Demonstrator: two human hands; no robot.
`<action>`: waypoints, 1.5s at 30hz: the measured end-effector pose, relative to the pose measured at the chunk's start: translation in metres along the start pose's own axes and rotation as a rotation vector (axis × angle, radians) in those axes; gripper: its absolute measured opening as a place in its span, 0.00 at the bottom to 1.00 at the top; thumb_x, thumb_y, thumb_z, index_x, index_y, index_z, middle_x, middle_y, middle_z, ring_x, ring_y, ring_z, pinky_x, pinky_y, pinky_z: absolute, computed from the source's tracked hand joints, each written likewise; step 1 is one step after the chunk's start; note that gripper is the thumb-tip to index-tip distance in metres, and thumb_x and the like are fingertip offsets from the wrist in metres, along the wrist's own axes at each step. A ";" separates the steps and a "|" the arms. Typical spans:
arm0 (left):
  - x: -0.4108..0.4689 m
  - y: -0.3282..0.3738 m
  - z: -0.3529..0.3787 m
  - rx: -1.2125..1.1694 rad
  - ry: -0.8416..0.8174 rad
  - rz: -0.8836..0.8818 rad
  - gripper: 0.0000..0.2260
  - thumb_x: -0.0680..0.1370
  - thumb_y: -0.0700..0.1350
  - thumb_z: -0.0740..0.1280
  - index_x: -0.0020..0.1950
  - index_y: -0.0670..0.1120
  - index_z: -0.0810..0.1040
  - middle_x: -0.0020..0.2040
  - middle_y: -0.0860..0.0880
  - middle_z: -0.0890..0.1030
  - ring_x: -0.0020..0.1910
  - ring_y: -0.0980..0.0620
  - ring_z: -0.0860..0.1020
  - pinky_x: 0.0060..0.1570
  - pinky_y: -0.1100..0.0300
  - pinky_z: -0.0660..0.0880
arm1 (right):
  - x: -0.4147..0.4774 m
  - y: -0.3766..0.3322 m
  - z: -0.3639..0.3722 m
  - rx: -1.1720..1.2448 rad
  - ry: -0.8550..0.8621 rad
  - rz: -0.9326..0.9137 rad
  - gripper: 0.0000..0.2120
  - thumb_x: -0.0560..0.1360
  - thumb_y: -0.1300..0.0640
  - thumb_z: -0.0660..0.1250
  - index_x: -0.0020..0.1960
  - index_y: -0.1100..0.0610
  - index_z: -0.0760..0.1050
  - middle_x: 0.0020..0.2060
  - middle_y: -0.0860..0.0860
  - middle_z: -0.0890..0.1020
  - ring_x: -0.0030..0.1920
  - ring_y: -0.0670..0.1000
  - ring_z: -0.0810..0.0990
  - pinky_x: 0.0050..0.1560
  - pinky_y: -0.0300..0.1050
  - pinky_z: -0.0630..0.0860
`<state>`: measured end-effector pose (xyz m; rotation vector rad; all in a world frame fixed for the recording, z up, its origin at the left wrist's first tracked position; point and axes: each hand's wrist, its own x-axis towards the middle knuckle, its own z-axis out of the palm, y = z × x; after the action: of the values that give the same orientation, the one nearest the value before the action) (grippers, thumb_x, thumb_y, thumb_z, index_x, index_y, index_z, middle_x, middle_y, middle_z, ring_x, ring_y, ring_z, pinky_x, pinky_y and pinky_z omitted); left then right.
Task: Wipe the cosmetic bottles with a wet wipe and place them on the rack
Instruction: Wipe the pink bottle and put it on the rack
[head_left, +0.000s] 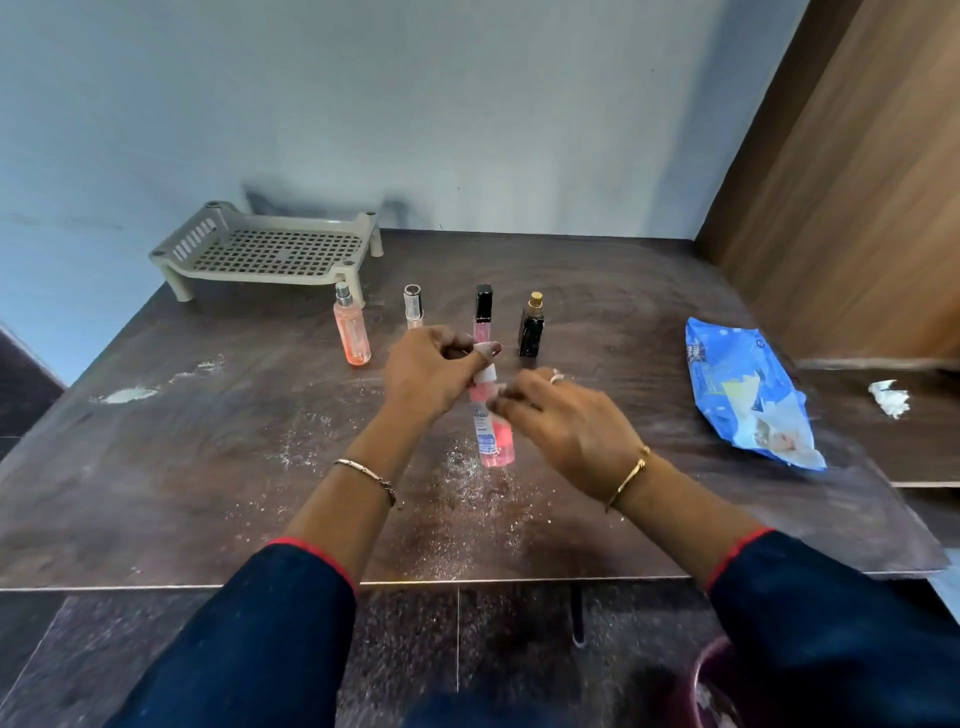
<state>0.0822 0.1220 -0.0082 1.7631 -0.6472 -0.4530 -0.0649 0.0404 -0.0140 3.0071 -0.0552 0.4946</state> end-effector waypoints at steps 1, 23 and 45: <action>-0.003 -0.003 0.002 0.011 -0.003 0.022 0.07 0.69 0.47 0.76 0.35 0.51 0.80 0.38 0.43 0.84 0.42 0.42 0.83 0.48 0.43 0.80 | 0.001 -0.001 0.000 0.008 0.069 0.021 0.17 0.76 0.57 0.54 0.55 0.59 0.79 0.45 0.55 0.80 0.40 0.56 0.78 0.26 0.47 0.74; -0.030 -0.004 -0.008 0.062 -0.075 0.082 0.11 0.73 0.42 0.72 0.54 0.41 0.80 0.50 0.40 0.83 0.49 0.44 0.82 0.54 0.48 0.79 | -0.025 -0.036 0.020 -0.243 0.217 -0.225 0.07 0.68 0.63 0.67 0.46 0.58 0.80 0.43 0.53 0.80 0.35 0.51 0.77 0.22 0.41 0.69; -0.020 -0.012 -0.023 -0.059 -0.261 0.066 0.05 0.76 0.37 0.68 0.43 0.47 0.78 0.40 0.51 0.81 0.39 0.57 0.80 0.36 0.66 0.77 | -0.026 -0.036 0.034 -0.237 0.115 -0.391 0.07 0.72 0.62 0.66 0.48 0.60 0.80 0.45 0.54 0.79 0.35 0.52 0.77 0.22 0.43 0.74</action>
<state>0.0830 0.1546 -0.0137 1.6353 -0.8640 -0.6574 -0.0770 0.0729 -0.0575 2.6569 0.4399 0.5683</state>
